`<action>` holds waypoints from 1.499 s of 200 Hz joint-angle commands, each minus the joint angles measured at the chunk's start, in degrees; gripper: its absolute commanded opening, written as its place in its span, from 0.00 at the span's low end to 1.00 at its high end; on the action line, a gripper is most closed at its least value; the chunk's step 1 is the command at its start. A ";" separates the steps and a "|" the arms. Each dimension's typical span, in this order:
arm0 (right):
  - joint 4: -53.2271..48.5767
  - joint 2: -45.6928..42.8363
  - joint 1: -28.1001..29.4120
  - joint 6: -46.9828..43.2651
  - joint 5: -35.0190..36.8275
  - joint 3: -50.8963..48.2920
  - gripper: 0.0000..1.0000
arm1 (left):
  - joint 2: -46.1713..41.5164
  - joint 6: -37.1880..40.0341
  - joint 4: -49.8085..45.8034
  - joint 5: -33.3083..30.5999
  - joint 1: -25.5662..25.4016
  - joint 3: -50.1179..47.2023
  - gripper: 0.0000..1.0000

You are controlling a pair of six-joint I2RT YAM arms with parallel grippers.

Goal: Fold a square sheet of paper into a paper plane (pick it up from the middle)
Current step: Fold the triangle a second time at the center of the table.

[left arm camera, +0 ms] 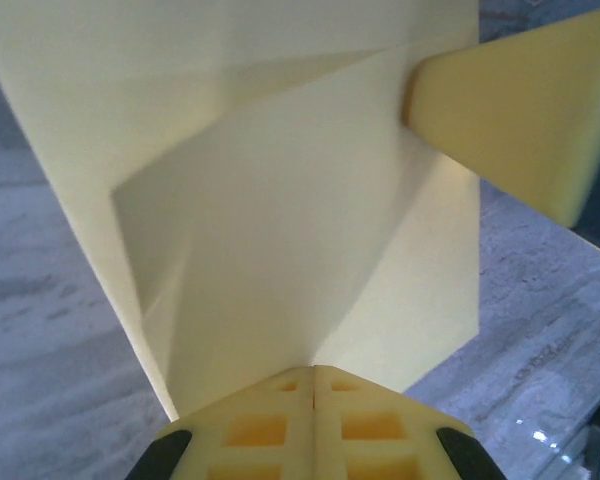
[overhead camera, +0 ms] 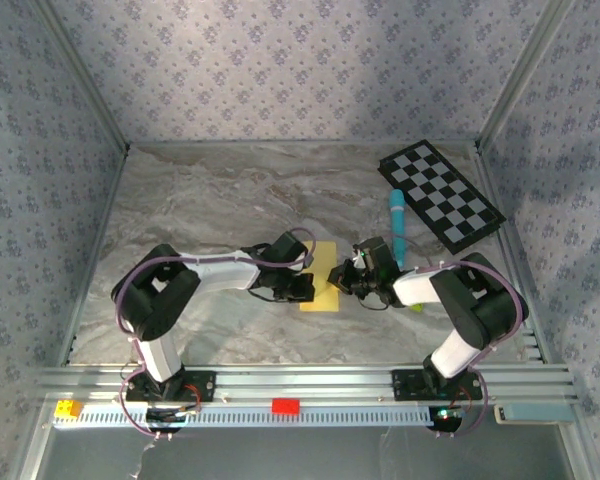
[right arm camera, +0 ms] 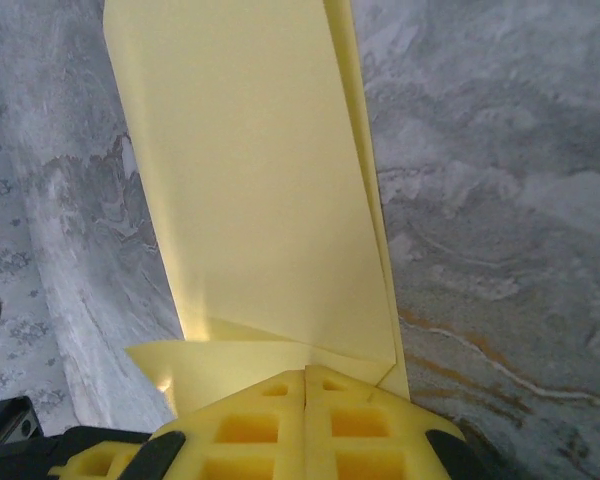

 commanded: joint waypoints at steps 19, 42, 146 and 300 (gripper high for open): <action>-4.40 1.51 -0.21 0.71 3.79 -1.63 0.00 | -2.81 -5.32 2.16 2.52 0.31 3.58 0.03; -4.53 1.41 -0.20 0.71 3.83 -1.54 0.00 | -0.49 -6.47 3.16 2.71 0.52 4.78 0.04; -5.50 2.23 -0.21 0.32 4.71 -2.11 0.00 | 5.31 -8.25 3.20 1.00 0.83 1.17 0.04; -7.22 1.85 -0.62 -0.38 4.45 -1.28 0.00 | -2.45 -5.51 3.79 2.23 1.57 -7.18 0.12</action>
